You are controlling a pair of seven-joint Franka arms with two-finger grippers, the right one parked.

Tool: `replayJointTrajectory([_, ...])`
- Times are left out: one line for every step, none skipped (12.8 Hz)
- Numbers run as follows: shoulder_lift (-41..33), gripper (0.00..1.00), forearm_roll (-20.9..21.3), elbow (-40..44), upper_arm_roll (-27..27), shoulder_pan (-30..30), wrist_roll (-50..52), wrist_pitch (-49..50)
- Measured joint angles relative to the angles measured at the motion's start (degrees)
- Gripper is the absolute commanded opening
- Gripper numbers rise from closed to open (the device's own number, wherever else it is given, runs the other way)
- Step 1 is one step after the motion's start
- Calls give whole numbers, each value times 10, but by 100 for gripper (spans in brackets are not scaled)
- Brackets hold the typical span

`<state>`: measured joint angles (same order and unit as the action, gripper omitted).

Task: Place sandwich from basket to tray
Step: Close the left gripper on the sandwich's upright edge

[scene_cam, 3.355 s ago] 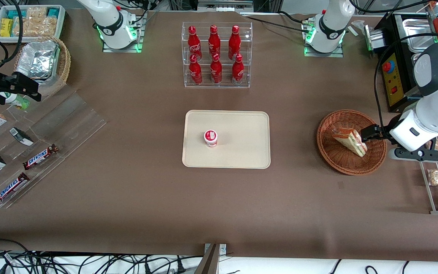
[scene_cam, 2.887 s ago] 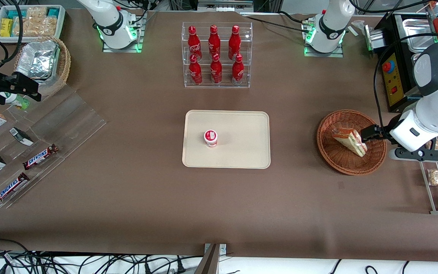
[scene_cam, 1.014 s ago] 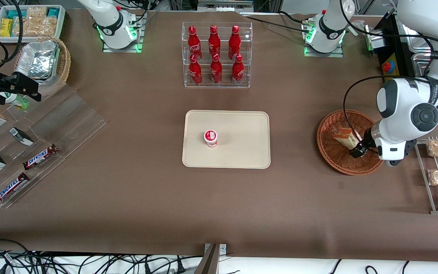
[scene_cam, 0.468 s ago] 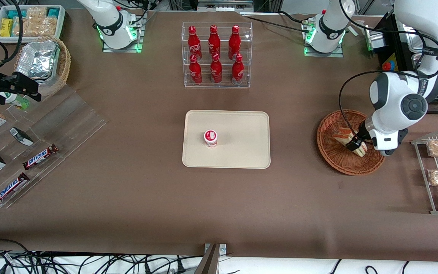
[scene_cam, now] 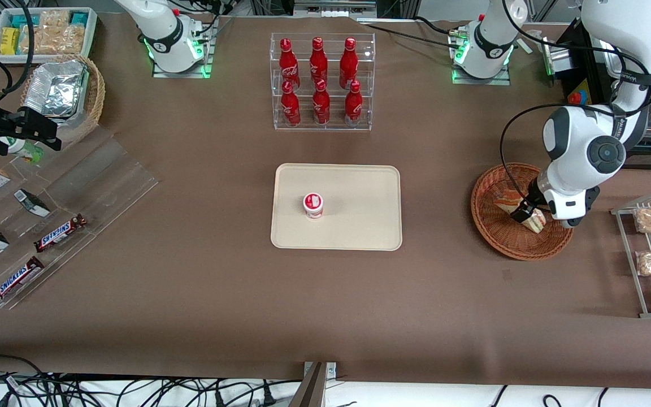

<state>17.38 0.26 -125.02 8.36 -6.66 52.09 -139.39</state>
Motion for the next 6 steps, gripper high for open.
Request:
replayJointTrajectory([0, 49, 13, 0, -1, -1, 16, 0])
replayJointTrajectory([0, 41, 24, 0, -2, -2, 29, 0])
replayJointTrajectory([0, 36, 30, 0, -3, -2, 36, 0])
replayJointTrajectory([0, 35, 33, 0, -4, -2, 38, 0])
replayJointTrajectory([0, 35, 33, 0, -4, -2, 38, 0])
replayJointTrajectory([0, 34, 33, 0, -4, -2, 38, 0])
